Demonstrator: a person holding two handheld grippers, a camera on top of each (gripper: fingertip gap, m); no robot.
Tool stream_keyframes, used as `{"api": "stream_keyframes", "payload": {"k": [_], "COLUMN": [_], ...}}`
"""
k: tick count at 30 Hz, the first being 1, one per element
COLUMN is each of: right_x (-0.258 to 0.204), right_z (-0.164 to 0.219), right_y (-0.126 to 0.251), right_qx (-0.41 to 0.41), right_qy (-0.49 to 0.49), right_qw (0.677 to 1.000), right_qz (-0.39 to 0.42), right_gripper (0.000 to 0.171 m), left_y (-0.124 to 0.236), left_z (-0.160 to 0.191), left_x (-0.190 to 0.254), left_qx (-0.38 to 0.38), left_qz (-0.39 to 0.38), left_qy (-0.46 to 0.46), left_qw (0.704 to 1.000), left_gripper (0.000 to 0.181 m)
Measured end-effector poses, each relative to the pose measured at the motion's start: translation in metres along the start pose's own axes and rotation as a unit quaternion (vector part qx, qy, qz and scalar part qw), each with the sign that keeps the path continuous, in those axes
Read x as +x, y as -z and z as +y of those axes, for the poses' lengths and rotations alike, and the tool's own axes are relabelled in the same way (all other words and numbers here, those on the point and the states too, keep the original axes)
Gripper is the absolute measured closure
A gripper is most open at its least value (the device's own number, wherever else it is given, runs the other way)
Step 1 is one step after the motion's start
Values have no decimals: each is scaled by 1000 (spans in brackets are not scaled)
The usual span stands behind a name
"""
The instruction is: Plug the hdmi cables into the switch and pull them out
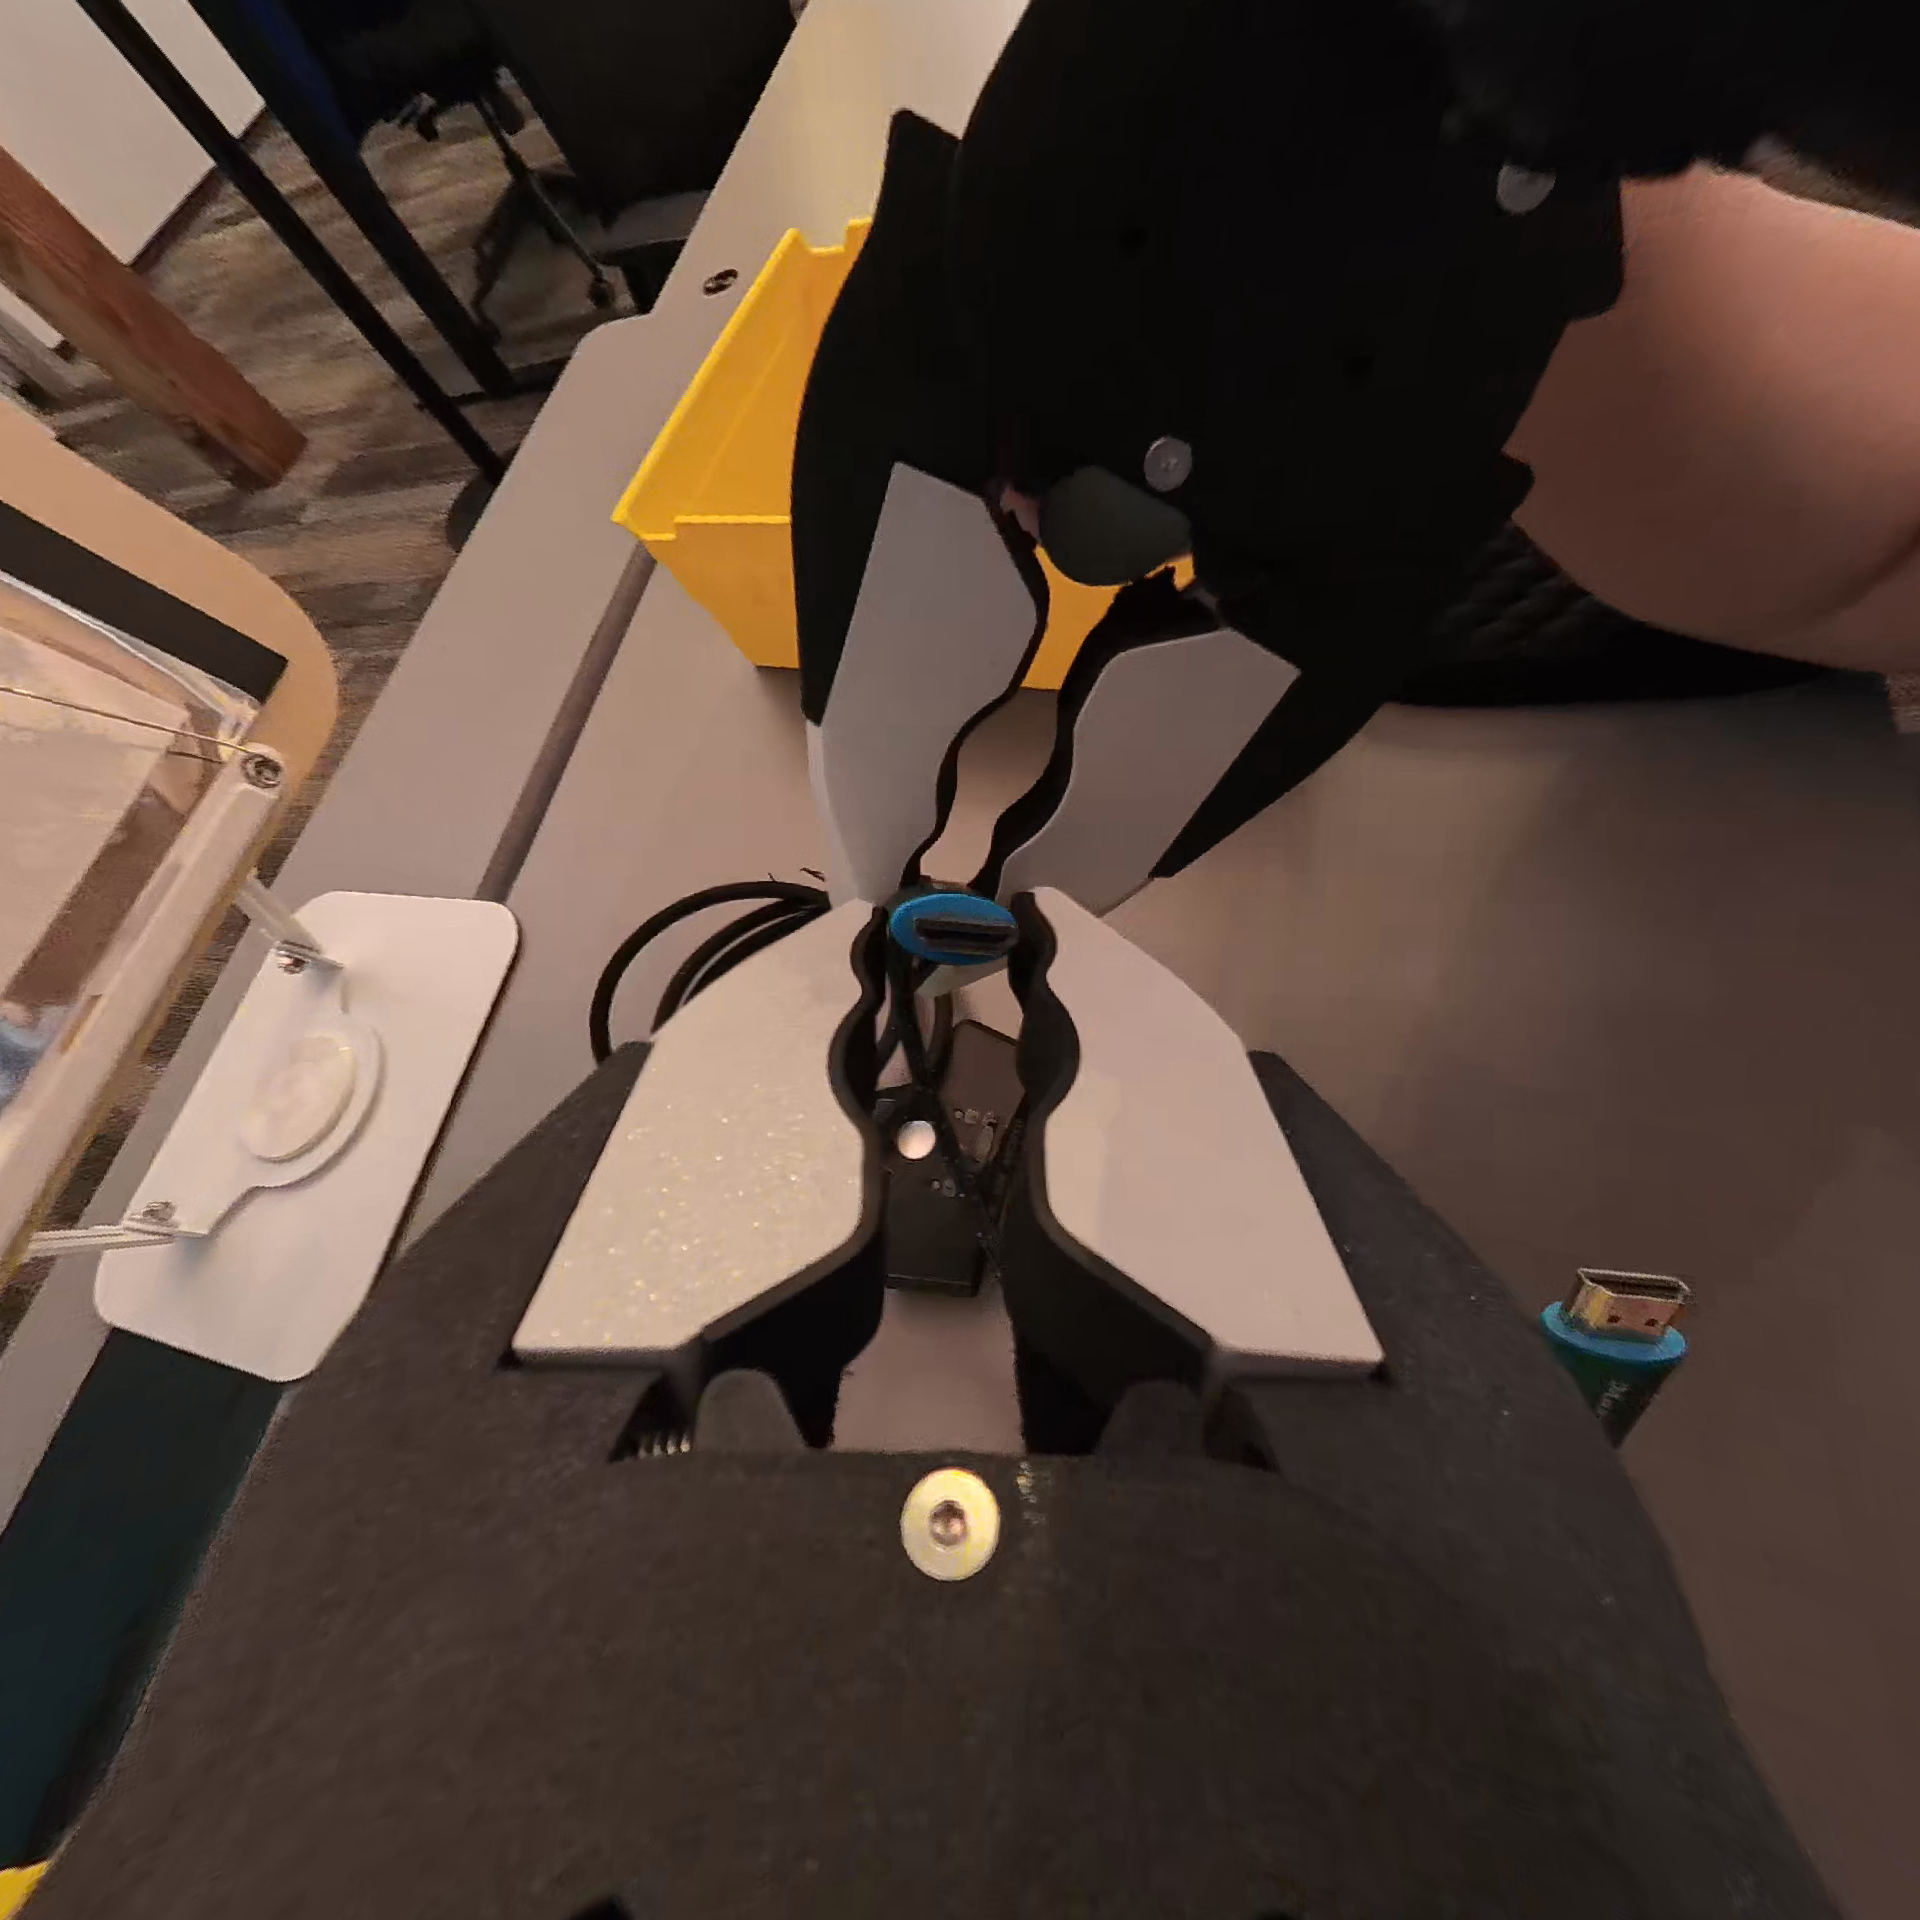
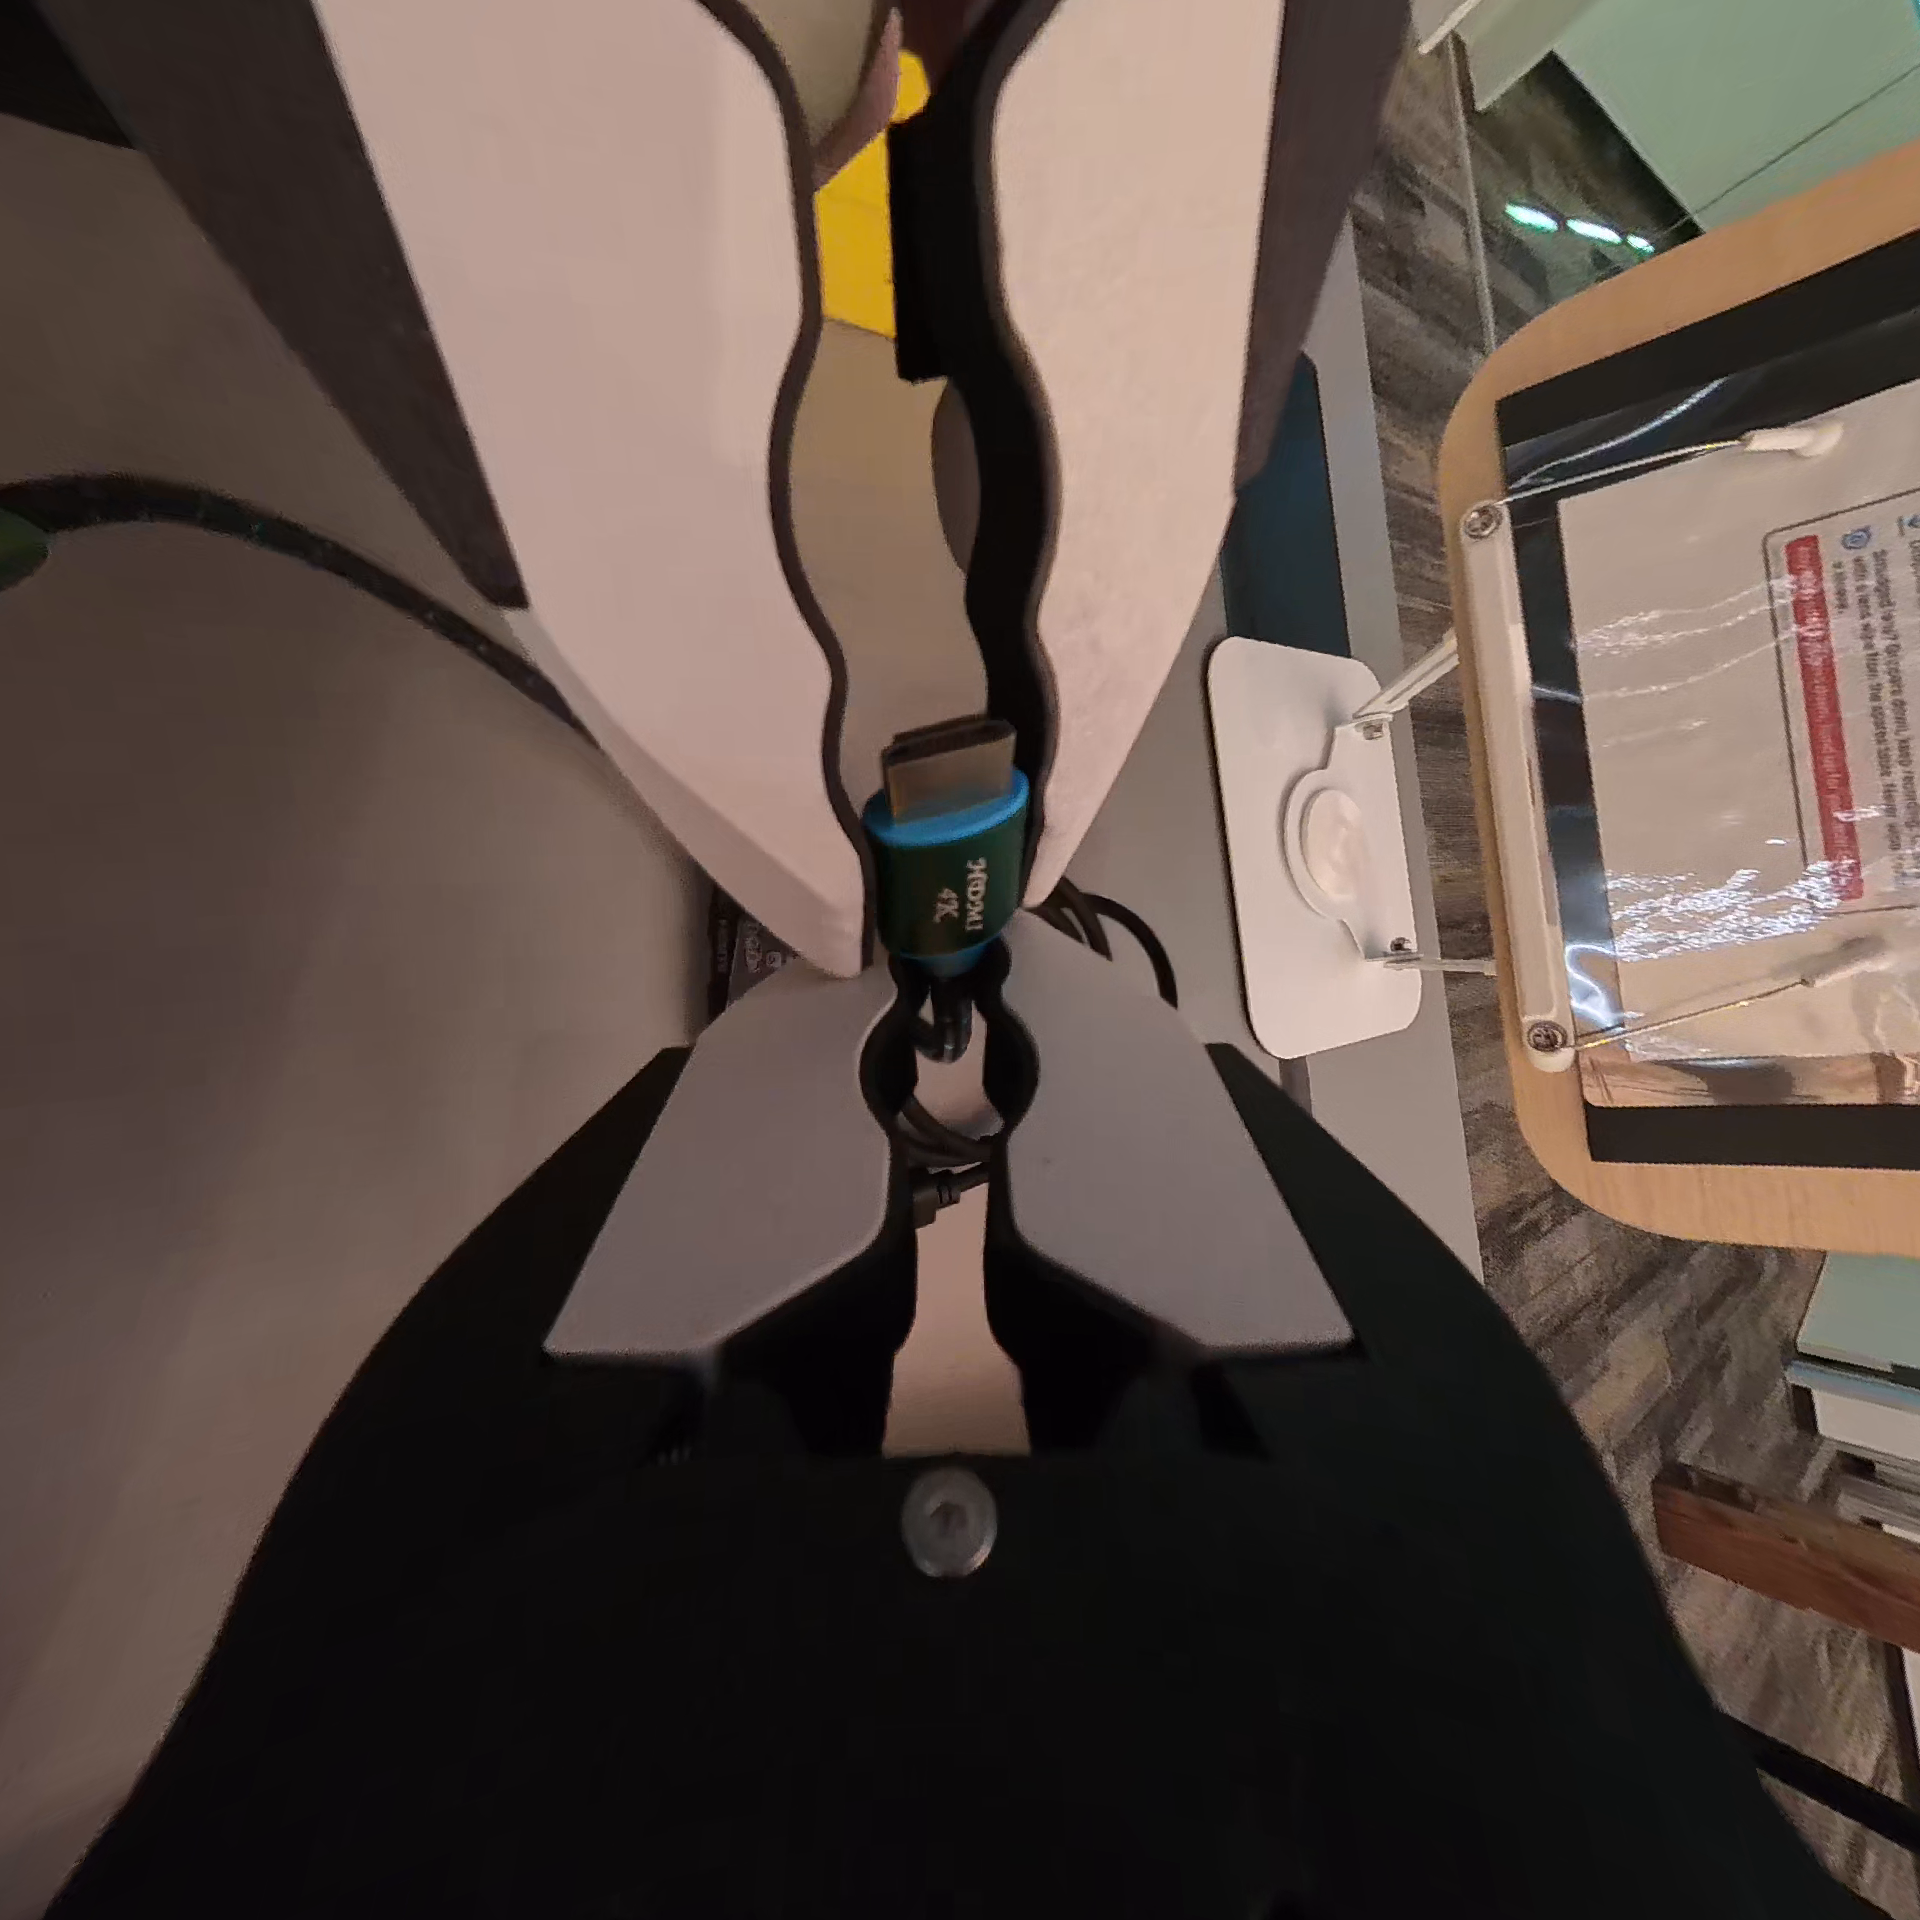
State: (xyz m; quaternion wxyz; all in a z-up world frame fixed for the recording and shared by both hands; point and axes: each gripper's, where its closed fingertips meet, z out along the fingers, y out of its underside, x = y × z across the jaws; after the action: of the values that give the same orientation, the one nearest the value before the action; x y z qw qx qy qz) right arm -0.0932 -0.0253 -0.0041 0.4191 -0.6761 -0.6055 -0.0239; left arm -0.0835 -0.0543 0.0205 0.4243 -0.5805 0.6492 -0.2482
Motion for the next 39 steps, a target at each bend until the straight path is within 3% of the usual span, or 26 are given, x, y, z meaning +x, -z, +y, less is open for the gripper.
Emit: {"api": "stream_keyframes", "payload": {"k": [6, 9, 12, 13, 15, 20, 24, 27, 29, 34, 39], "right_x": [35, 47, 11, -2, -15, -18, 16, 34, 38, 18, 7], "right_z": [-9, -39, -78, -86, -90, -100, -96, -96, -101, -110, -116], "right_y": [17, 46, 65, 62, 41, -4, 0, 25, 55, 102, 113], "right_qx": [39, 151, 289, 303, 283, 315, 387, 460, 539, 638, 650], "right_qy": [-28, -59, -128, -163, -223, -333, -386, -363, -320, -171, -144], "right_qw": [994, 979, 948, 934, 918, 867, 831, 809, 779, 747, 746], "right_qz": [95, 127, -33, -99, -167, -196, -101, -38, -6, 74, 27], "right_gripper": [145, 148, 155, 157, 144, 131, 123, 115, 118, 124, 129], "left_y": [17, 33, 45, 48, 51, 59, 60, 61, 64, 81, 87], "left_z": [-7, -15, -20, -22, -27, -42, -51, -54, -58, -72, -72], "left_x": [-24, -44, -55, -56, -56, -43, -27, -20, -14, 5, 18], "left_qx": [32, 74, 102, 110, 127, 157, 167, 168, 181, 223, 208], "left_qz": [-34, -66, -82, -83, -79, -45, -8, 2, 28, 128, 154], "left_qy": [36, 58, 83, 90, 101, 116, 114, 100, 107, 131, 102], "left_qw": [998, 993, 988, 986, 983, 980, 979, 981, 977, 957, 960], "left_gripper": [160, 161, 161, 161, 161, 160, 160, 160, 160, 161, 161]}}
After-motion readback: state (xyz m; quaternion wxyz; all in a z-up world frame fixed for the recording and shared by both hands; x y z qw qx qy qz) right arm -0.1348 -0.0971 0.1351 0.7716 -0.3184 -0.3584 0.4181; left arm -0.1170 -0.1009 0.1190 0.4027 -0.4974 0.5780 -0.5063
